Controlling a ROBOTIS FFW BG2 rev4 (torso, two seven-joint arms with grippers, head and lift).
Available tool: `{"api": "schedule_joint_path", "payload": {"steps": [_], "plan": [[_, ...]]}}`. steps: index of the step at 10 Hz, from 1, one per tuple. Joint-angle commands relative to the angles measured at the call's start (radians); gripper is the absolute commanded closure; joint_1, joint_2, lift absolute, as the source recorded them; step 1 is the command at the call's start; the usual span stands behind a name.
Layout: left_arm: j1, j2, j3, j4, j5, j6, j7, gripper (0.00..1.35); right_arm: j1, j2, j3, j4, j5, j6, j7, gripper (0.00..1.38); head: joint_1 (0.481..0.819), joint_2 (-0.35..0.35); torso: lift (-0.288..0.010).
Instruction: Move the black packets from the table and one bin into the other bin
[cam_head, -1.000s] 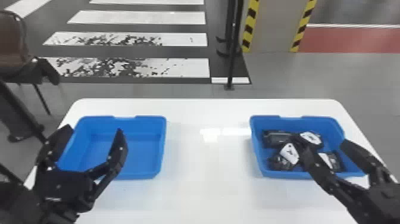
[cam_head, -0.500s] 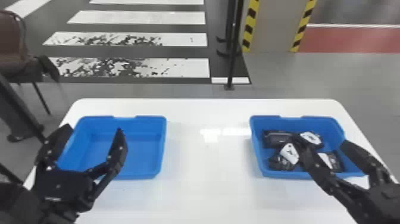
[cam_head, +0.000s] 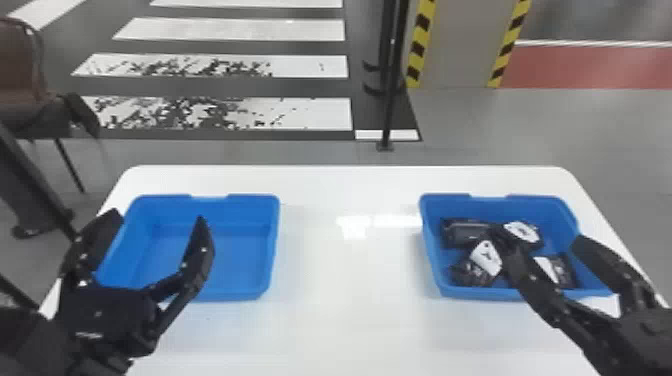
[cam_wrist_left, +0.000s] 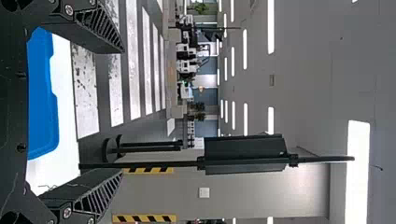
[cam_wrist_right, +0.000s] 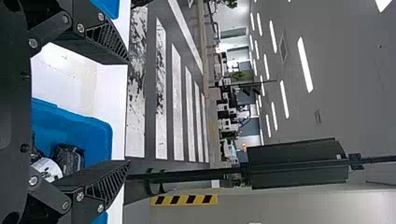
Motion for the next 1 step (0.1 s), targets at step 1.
{"api": "schedule_joint_path", "payload": {"steps": [1], "plan": [[-0.002,0.0,0.0,0.0,0.001,0.002,-0.002,0.13,0.0,-0.001,0.0,-0.001,0.0,0.0,0.0,0.29,0.695,-0.006,-0.11]]}}
